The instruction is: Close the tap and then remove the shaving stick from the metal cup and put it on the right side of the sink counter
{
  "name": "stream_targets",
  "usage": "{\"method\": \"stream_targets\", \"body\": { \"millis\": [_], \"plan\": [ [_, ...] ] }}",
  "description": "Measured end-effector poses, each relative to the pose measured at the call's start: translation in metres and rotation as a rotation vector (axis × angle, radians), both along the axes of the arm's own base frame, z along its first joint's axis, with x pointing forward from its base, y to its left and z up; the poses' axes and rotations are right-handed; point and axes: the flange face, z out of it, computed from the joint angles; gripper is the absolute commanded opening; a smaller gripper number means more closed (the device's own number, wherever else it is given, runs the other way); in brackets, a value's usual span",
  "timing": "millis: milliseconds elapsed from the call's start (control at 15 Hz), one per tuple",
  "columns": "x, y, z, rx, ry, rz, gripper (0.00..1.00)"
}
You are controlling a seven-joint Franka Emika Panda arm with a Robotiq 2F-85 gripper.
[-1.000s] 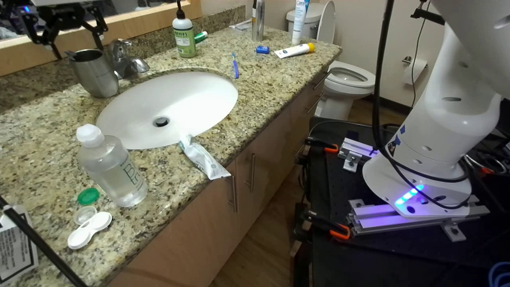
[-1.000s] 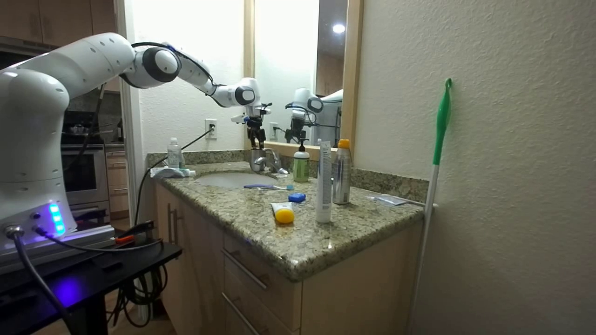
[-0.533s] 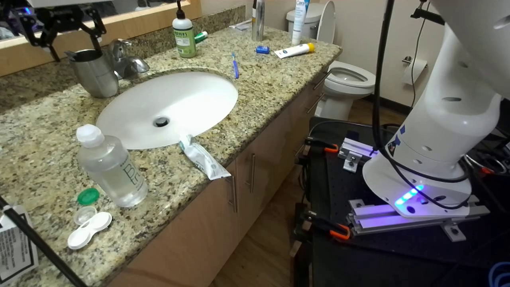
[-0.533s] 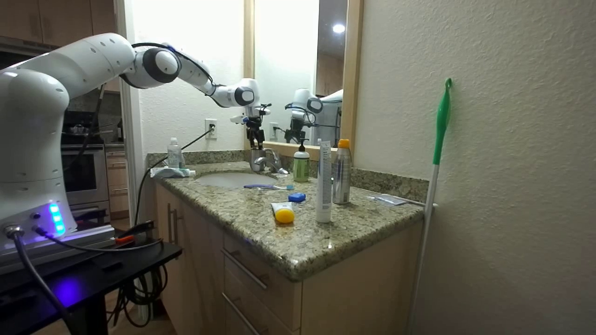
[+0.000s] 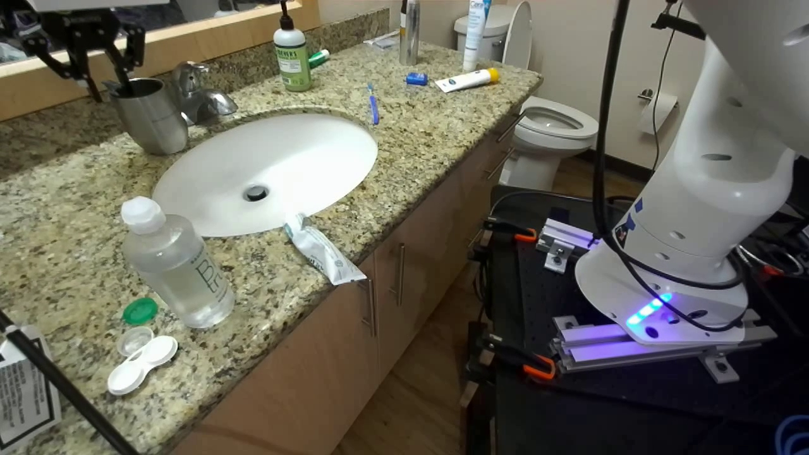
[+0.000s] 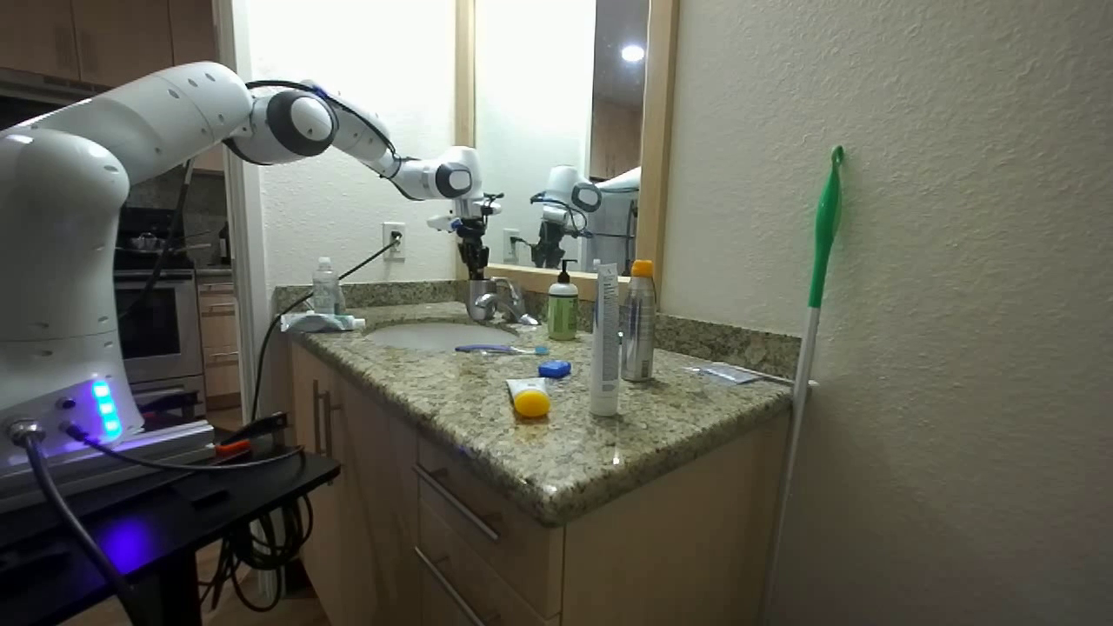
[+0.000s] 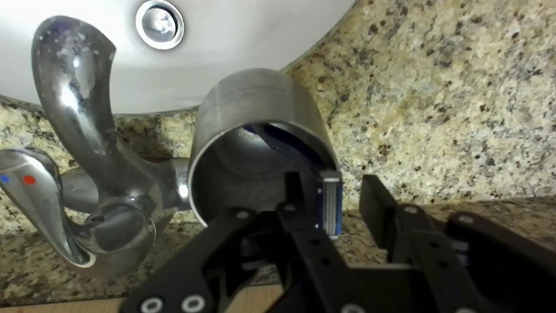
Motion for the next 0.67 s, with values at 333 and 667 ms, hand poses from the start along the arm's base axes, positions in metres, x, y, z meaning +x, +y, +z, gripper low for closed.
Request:
{"method": "stream_targets", "body": {
  "millis": [333, 667],
  "plan": [
    [0.001, -0.002, 0.005, -0.003, -0.021, -0.007, 0.03],
    [0.002, -0.007, 0.011, -0.006, -0.033, -0.046, 0.03]
  ]
}}
